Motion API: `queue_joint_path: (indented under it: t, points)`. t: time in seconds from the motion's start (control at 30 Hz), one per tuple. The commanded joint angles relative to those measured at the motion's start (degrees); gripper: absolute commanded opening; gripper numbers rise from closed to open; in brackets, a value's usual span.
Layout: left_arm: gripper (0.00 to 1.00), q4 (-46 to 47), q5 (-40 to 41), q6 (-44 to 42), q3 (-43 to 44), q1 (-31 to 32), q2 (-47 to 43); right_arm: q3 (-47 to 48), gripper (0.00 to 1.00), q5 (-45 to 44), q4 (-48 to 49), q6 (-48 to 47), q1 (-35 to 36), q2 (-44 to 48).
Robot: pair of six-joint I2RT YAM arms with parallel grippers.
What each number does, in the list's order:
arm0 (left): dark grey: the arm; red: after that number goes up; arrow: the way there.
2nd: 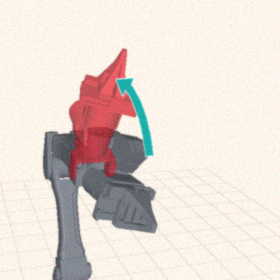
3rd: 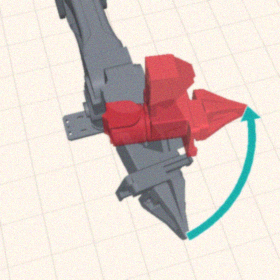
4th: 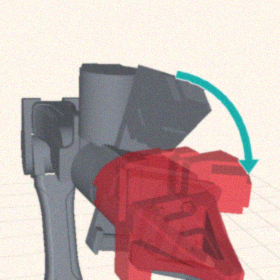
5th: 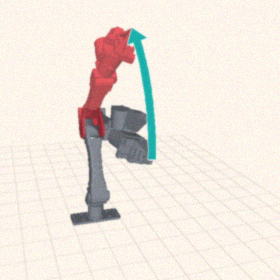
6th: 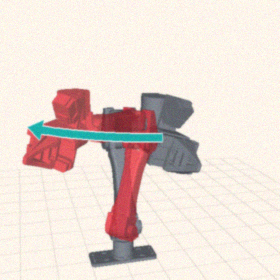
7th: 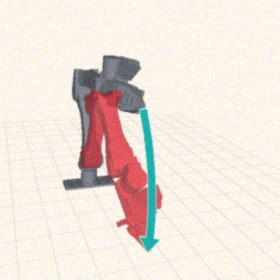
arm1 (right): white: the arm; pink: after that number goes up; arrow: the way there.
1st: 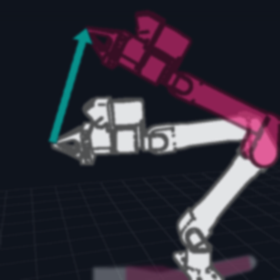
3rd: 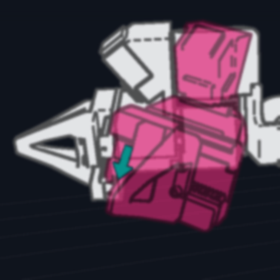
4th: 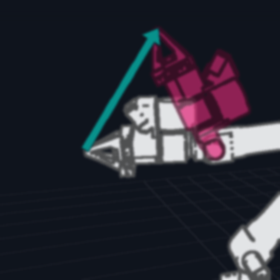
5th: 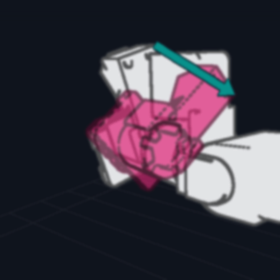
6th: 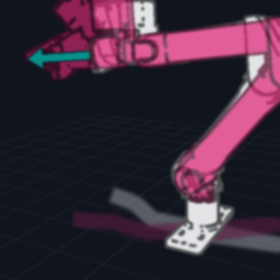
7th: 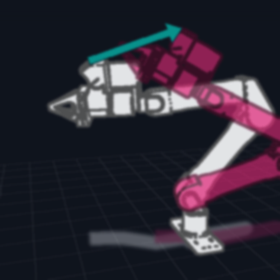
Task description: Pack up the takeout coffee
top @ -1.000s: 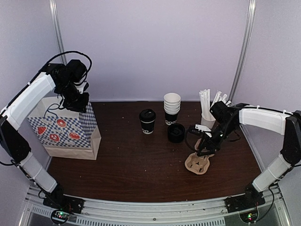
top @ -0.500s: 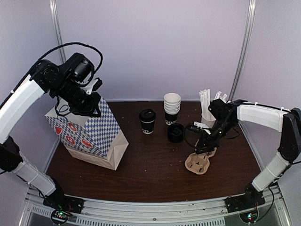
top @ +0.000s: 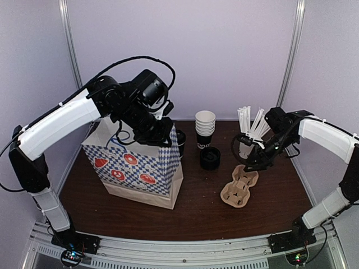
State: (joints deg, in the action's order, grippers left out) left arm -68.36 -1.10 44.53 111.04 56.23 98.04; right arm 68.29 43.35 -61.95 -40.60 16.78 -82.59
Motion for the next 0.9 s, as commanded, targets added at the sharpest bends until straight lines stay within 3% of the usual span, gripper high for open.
queue_joint_path:
  t: [0.0, 0.13, 0.27, 0.33, 0.4, 0.53, 0.63, 0.73, 0.87]
  points:
    - [0.00, 7.0, -5.0, 0.7, 7.2, 1.8, 6.2, -1.3, 0.42, -0.6, -1.9, -1.0, -1.0, 3.0]
    - [0.30, 4.7, -9.3, -3.8, 17.3, 1.9, 12.2, -2.9, 0.42, -0.5, -1.3, -0.8, -1.6, 4.3]
    - [0.40, -1.7, -14.5, -14.3, 27.3, 1.1, 12.2, -3.5, 0.42, -0.3, -2.2, -1.0, -1.9, 4.9]
    - [0.43, -2.8, -22.1, -19.6, 28.6, -0.7, 10.0, -3.5, 0.42, -0.1, -3.0, -1.1, -1.9, 4.9]
    - [0.45, -4.0, -24.4, -25.2, 28.1, -3.3, 6.6, -3.1, 0.42, 0.5, -4.2, -1.1, -1.9, 5.0]
    - [0.49, -3.9, -18.0, -36.1, 21.4, -10.2, -1.6, -2.9, 0.42, 0.9, -5.8, -1.7, -1.9, 6.2]
    - [0.63, -2.6, -9.6, -45.6, 13.3, -13.8, -5.5, -3.7, 0.43, 0.3, -5.2, -1.7, -1.9, 7.1]
    - [0.73, -1.4, -2.0, -55.5, 7.1, -14.0, -5.9, -3.7, 0.43, 0.3, -4.6, -1.7, -1.9, 6.5]
    - [0.75, -0.5, 5.8, -65.1, 4.6, -14.3, -2.5, -2.6, 0.43, 1.0, -5.2, -2.1, -1.9, 3.6]
